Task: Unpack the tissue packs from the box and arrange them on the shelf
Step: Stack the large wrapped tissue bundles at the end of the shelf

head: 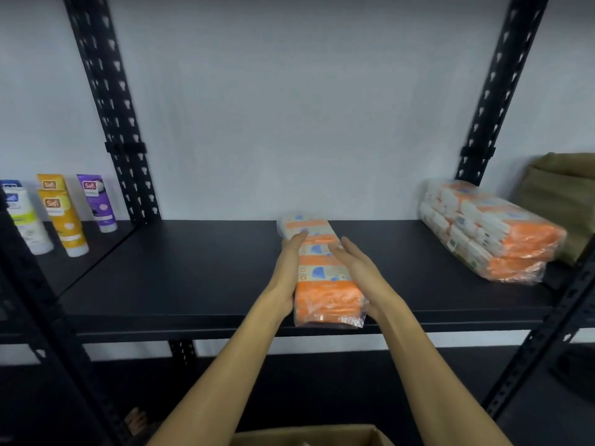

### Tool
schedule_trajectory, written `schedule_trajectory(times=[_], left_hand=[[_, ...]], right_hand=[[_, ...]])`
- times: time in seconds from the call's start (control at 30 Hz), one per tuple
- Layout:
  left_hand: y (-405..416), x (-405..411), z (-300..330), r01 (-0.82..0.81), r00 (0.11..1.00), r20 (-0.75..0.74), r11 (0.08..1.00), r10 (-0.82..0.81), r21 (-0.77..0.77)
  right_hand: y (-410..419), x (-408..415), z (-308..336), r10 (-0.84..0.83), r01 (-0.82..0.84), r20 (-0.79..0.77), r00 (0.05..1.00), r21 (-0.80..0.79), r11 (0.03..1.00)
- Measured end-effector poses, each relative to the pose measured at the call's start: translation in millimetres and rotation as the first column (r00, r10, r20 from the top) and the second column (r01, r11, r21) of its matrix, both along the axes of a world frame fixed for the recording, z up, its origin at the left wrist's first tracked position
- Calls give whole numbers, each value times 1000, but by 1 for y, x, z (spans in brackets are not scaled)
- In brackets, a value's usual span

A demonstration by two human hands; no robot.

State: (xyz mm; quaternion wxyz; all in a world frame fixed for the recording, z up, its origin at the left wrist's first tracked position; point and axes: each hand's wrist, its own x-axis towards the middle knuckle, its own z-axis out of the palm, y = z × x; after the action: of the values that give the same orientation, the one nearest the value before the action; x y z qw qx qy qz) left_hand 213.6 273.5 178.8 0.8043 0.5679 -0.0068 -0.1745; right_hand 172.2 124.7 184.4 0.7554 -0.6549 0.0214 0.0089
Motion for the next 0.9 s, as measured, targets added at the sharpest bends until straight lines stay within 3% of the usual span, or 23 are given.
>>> schedule_trajectory(times=[0.1,0.27,0.5,0.6,0.77,0.9], left_hand=[[-6,4,-10,-64,991,123,990,48,126],[-3,17,-16,-53,965,259,942,-37,331],[8,24,-8,45,953,253,904,-167,426],[17,32,6,149,919,214,795,-331,588],[18,54,24,-32,965,237,839,-116,543],[1,78,21,-66,978,204,846,-52,530]], right_hand=[[2,0,-1,32,-32,1,999,-79,996],[-7,7,-7,106,-106,-2,994,-69,992],[-7,11,-4,191,-192,-22,981,-132,972],[-17,14,4,209,-208,-16,978,-222,953],[-17,44,18,-36,47,42,998,-295,954],[-7,72,16,-50,47,-1,999,-283,958]])
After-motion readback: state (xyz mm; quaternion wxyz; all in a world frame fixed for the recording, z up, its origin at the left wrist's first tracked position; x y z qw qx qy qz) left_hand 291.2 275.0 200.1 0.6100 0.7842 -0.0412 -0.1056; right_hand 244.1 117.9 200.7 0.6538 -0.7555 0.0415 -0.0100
